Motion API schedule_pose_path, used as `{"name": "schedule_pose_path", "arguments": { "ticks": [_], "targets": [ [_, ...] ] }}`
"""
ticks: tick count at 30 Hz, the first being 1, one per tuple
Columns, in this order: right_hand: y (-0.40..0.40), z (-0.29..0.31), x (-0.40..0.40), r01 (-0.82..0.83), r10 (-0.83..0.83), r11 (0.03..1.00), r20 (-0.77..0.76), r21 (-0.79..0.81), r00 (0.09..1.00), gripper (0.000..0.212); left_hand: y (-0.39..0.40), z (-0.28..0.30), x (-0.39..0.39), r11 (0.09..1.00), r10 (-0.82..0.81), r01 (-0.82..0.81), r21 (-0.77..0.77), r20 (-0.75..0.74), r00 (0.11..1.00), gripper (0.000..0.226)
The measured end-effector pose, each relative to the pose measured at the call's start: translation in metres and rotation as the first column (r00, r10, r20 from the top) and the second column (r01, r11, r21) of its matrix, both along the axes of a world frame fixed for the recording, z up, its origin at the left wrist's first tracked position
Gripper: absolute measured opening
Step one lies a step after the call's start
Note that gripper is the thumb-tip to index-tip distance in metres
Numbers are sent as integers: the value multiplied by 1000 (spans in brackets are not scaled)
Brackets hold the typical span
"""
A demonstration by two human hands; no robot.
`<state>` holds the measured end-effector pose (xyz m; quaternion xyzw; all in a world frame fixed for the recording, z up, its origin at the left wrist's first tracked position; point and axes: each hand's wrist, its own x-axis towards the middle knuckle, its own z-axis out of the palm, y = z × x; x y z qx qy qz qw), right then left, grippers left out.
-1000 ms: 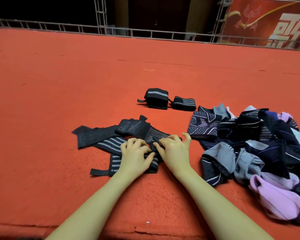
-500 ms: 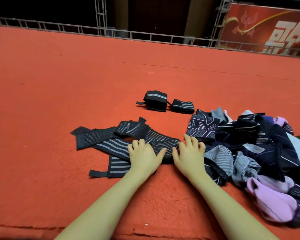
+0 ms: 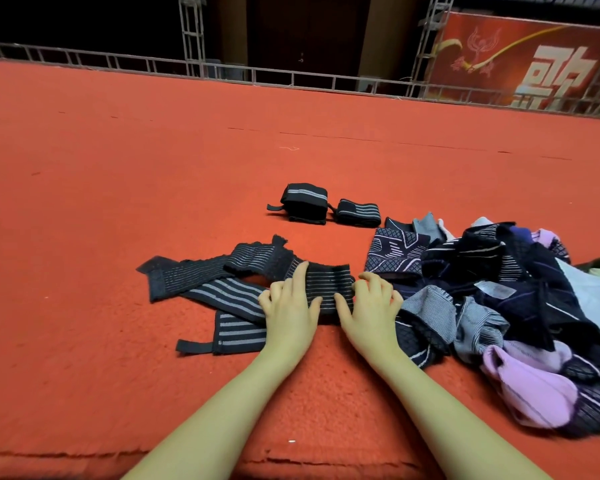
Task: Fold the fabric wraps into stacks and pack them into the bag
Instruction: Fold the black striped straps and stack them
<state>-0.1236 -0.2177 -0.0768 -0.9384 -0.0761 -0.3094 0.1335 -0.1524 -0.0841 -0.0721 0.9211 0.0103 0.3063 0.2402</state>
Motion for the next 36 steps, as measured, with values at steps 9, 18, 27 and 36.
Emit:
{"name": "schedule_pose_path", "arguments": {
  "ticks": [9,18,27,36],
  "targets": [
    [9,48,19,15,-26,997,142,79,990,36,18,42,36,952,33,-129,277,325,945,55],
    [-13,79,107,28,-31,999,80,36,996,27,0,78,131,916,-1,-111,386,277,961,56],
    [-49,60,254,98,-98,995,25,-32,995,27,-40,64,286,904,-35,-40,425,168,985,50],
    [-59,14,325,181,-209,971,-190,-154,959,45,-56,17,365,860,-11,10,511,-1,1000,48]
  ]
}}
